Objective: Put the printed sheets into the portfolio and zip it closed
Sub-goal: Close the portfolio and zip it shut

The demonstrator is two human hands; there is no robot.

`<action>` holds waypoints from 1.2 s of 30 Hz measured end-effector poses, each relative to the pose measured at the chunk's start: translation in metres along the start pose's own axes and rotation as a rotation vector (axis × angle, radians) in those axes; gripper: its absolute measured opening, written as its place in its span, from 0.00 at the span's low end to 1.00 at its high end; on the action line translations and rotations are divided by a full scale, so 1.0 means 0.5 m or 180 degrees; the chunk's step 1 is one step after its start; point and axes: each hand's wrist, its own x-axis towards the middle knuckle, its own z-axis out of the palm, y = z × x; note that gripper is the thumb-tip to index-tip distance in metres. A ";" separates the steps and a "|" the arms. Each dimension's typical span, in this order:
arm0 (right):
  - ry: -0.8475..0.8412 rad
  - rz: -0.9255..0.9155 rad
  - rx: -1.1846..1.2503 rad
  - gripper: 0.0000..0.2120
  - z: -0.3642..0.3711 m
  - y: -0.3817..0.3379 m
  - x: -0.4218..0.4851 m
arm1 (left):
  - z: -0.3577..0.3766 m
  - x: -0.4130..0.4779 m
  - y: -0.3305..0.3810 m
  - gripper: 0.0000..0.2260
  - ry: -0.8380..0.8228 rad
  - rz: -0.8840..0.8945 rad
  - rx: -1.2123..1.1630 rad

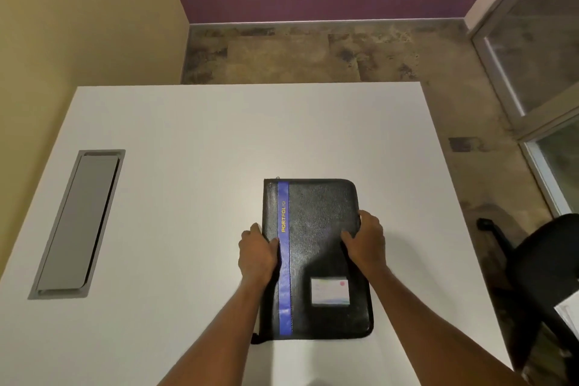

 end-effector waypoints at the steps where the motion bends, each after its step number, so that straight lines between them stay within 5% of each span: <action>1: -0.0024 0.0026 -0.0010 0.30 -0.001 0.020 -0.021 | 0.008 -0.013 -0.013 0.15 -0.0028 0.0019 -0.0033; 9: -0.0354 0.0474 0.0349 0.34 -0.001 0.097 -0.118 | 0.058 -0.077 -0.099 0.16 -0.0094 0.0003 -0.0453; 14: -0.0514 0.0499 0.0686 0.21 0.005 0.122 -0.120 | 0.034 -0.099 -0.089 0.10 -0.0160 -0.0134 -0.0738; 21: -0.0298 0.0409 0.1054 0.18 0.007 0.100 -0.135 | 0.027 -0.096 -0.100 0.20 0.0022 -0.0320 -0.1171; 36: -0.0377 -0.0225 0.0663 0.23 0.145 -0.230 -0.051 | -0.229 0.129 -0.203 0.18 0.0443 -0.0328 -0.1024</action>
